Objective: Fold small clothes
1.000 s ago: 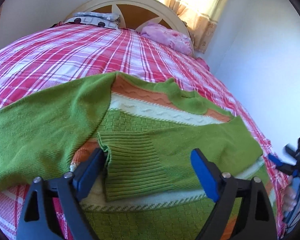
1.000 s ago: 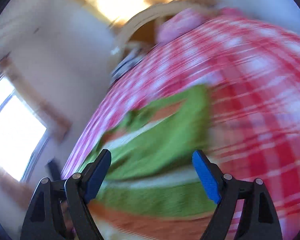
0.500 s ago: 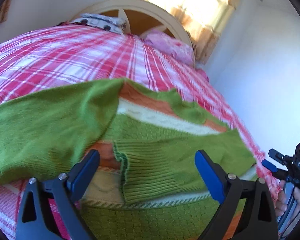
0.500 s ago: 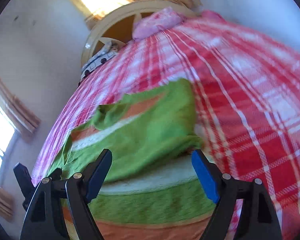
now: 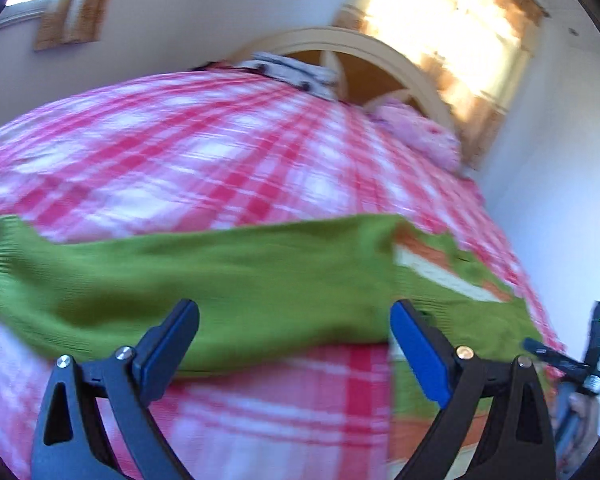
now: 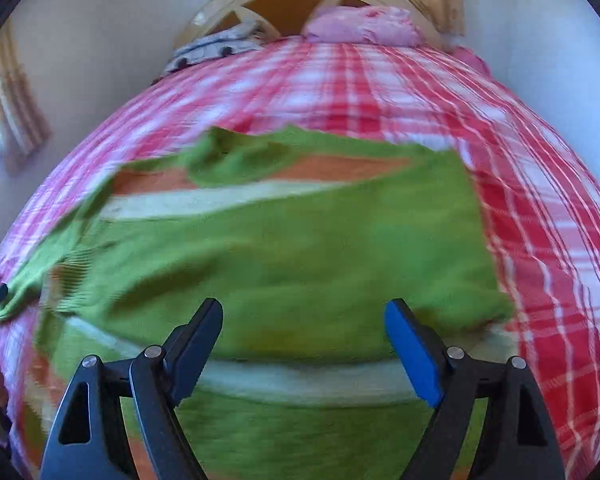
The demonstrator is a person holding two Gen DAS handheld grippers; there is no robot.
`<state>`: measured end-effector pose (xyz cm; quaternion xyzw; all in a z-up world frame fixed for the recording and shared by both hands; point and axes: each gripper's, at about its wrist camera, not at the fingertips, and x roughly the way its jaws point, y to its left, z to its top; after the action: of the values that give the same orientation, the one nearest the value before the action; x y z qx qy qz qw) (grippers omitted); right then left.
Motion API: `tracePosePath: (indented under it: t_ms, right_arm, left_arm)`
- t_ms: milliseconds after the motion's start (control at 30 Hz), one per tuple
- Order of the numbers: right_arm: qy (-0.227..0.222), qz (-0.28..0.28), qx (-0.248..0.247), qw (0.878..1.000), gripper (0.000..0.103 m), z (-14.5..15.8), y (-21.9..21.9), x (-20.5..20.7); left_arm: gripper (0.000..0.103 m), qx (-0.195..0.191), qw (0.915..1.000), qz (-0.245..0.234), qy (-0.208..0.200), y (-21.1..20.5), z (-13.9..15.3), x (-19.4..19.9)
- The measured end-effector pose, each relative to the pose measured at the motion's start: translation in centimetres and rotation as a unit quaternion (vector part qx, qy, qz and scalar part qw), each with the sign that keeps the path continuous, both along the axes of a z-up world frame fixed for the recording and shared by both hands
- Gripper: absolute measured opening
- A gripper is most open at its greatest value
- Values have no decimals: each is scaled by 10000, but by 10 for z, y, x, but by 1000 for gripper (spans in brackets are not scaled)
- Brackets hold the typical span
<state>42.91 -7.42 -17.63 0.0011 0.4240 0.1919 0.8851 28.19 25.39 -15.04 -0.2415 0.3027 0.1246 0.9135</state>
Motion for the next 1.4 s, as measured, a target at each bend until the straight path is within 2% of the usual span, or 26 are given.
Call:
tracePosePath:
  t_ms: [133,200,300,367,500,567,733,1000,1033,1133,1267,1300,1333,1367,1400]
  right_arm:
    - [-247,916,249,9952,84,11,52,-19]
    - [-194,1367,71,9904,84,2,82,-27]
    - [78,1994,-277,9795,85,-23,114,-45]
    - [-286,2324,-790,9690,86,-25,126,-69]
    - [-228,2978,-672,9520,88,-27,122,-97]
    - [-367,3045,-704,9492,89,-28,121,-103]
    - [-257,2958,-476,9537,89,-29,115,-101]
    - [-313,2927,-516,9543,89,-31,121,-101]
    - [-316,2921,-509,9545,90,-31,120,-102]
    - [-356,2857,-528,9562,90,-30,119,-102]
    - [-374,2820,-536,9572,90,-31,118,-101]
    - [-381,2805,-540,9576,90,-31,118,-101]
    - [-387,2794,-544,9579,90,-31,117,-101]
    - [-397,2778,-551,9582,90,-31,117,-101]
    - [-408,2759,-560,9587,90,-30,117,-101]
  left_arm:
    - [99,346,9976,560,230,34,-1,-22]
    - [99,466,9957,727,339,50,-3,-34]
    - [99,448,9934,949,458,73,-6,-52]
    - [99,494,9913,1093,533,86,-8,-63]
    - [99,499,9861,1433,683,113,-14,-81]
    - [99,320,9835,1635,705,126,-18,-90]
    - [98,-280,9757,2046,732,152,-33,-101]
    - [94,-300,9767,2039,596,152,-35,-92]
    - [89,-316,9764,2061,570,153,-34,-92]
    - [74,-683,9763,2035,285,156,-34,-95]
    - [62,-915,9723,2147,106,165,-38,-94]
    - [52,-950,9713,2180,85,168,-39,-93]
    - [32,-978,9704,2206,61,170,-40,-92]
    - [17,-1042,9703,2184,64,173,-42,-91]
    - [6,-1242,9701,2084,73,176,-46,-91]
